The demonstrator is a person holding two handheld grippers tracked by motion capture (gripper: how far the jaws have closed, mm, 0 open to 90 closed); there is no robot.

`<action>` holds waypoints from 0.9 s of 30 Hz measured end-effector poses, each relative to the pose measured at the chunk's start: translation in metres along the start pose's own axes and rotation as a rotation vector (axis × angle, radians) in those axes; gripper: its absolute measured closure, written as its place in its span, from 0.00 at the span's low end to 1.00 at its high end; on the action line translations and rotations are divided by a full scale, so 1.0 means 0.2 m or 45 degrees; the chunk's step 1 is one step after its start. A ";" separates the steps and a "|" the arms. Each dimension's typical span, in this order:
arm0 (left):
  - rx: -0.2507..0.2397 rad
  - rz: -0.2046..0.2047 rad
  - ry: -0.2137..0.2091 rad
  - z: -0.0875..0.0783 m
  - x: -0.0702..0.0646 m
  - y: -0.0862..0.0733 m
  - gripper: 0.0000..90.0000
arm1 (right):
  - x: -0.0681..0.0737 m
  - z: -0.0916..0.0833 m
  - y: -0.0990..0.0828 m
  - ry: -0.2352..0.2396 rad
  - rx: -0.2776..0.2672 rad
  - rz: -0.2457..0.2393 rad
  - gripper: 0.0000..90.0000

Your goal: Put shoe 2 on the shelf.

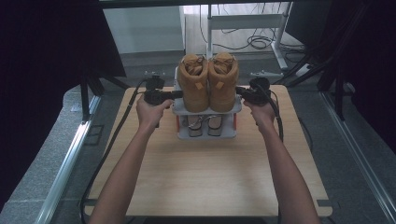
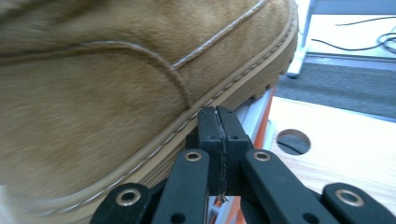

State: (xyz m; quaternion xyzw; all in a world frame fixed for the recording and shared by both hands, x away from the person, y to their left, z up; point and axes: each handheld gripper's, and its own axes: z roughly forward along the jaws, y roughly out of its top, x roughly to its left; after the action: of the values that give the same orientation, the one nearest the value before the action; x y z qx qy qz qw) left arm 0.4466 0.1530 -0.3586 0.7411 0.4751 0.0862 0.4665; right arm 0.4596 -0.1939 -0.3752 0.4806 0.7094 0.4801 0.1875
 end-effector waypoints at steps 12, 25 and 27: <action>-0.102 -0.023 0.040 -0.24 0.05 -0.12 0.86 | 0.00 -0.24 -0.10 0.156 -0.117 0.063 0.83; -0.191 -0.041 0.051 -0.44 0.15 -0.31 0.64 | -0.01 -0.40 -0.24 0.205 -0.166 0.065 0.67; -0.185 -0.038 0.055 -0.45 0.16 -0.35 0.63 | -0.02 -0.42 -0.27 0.199 -0.170 0.064 0.66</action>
State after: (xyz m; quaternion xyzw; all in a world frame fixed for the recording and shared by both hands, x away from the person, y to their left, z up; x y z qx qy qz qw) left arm 0.3695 0.2416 -0.3731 0.6959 0.4885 0.1294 0.5102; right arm 0.3743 -0.2433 -0.3831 0.4457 0.6761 0.5669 0.1513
